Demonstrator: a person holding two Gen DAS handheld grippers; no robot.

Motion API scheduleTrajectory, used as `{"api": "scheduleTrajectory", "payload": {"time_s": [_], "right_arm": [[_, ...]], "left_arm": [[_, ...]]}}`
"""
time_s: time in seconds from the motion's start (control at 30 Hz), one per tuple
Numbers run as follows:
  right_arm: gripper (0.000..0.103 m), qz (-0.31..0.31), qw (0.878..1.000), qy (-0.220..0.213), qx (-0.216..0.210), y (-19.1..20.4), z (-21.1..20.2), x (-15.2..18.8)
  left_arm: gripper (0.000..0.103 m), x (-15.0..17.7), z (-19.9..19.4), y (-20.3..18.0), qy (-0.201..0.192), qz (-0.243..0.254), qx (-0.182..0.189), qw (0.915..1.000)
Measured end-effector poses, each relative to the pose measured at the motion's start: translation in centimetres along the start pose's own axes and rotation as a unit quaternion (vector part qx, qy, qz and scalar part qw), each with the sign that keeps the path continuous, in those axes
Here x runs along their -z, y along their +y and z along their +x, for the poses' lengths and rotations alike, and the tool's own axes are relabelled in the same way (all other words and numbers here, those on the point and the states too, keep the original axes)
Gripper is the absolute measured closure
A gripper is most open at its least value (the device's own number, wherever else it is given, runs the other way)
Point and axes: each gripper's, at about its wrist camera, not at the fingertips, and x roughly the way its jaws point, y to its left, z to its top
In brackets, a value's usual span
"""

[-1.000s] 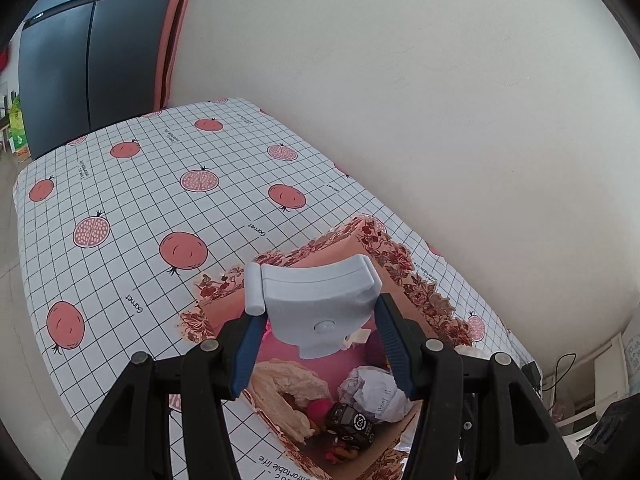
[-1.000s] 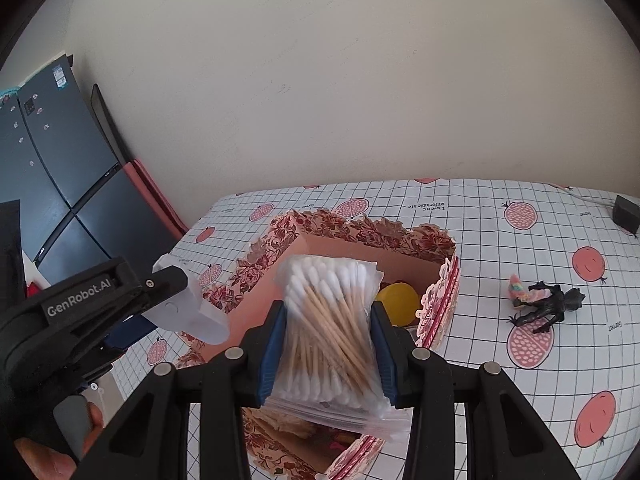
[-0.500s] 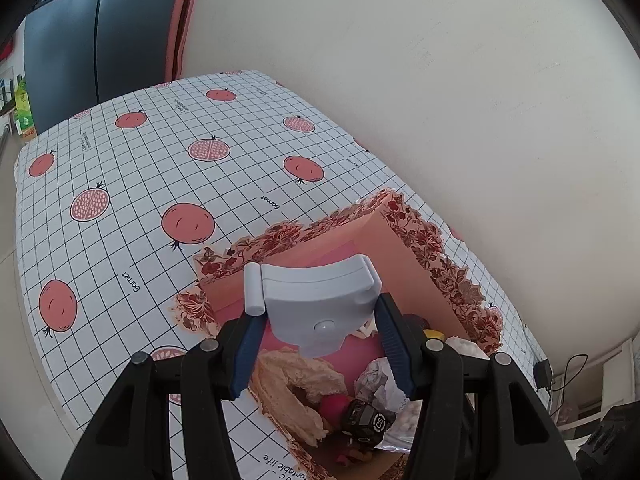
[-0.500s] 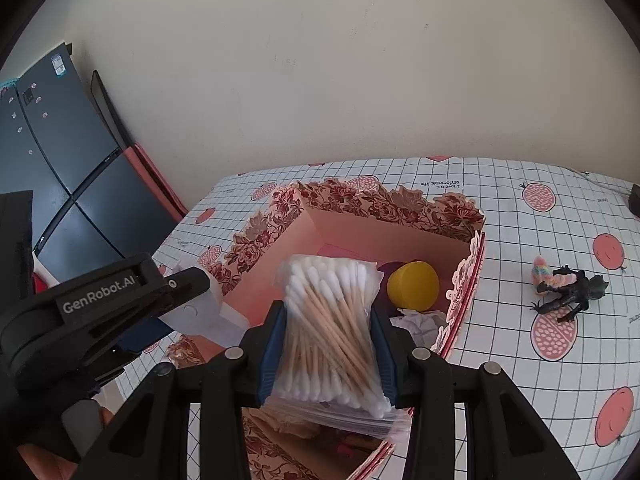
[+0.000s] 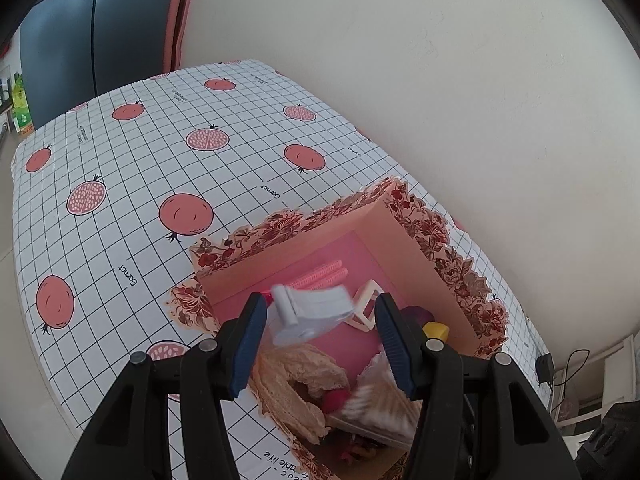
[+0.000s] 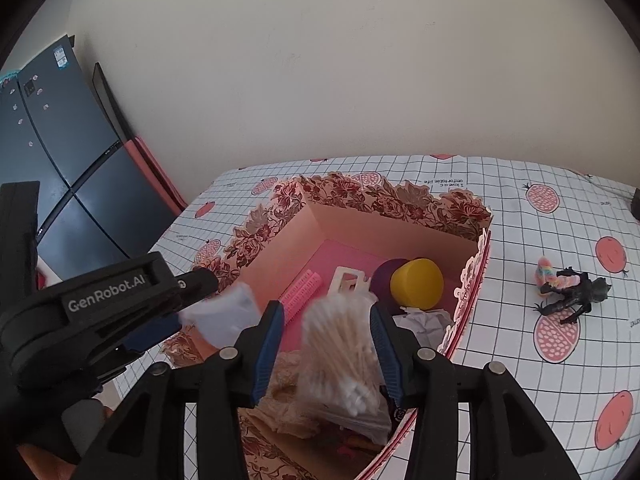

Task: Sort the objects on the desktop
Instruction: 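Lower both grippers into the box and open them to drop the items, then withdraw both open grippers up from the box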

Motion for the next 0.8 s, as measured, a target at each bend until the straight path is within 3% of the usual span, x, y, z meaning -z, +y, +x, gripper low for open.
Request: {"api": "scheduleTrajectory", "payload": {"time_s": [0.1,0.3,0.37,0.67,0.8], "right_arm": [[0.044,-0.003,1.0,-0.003,-0.001,0.07,-0.2,-0.04],[0.042,-0.01,1.0,-0.003,-0.001,0.32,-0.4,-0.12],[0.04,-0.012,1.0,-0.003,-0.002,0.36,-0.41,-0.13],[0.026,-0.008,1.0,-0.011,0.001,-0.04,-0.73,-0.33],[0.018,-0.007,1.0,-0.013,0.004,-0.29,-0.82,-0.46]], "left_arm": [[0.044,-0.04,-0.14,-0.1,-0.002,0.002,-0.002,1.0],[0.043,-0.02,0.15,-0.09,0.003,0.002,-0.005,1.0],[0.036,-0.03,0.15,-0.11,0.002,0.002,-0.006,1.0],[0.031,-0.19,0.07,0.16,0.002,-0.003,-0.011,0.9999],[0.022,-0.24,-0.11,0.25,-0.001,-0.004,-0.013,0.9999]]}}
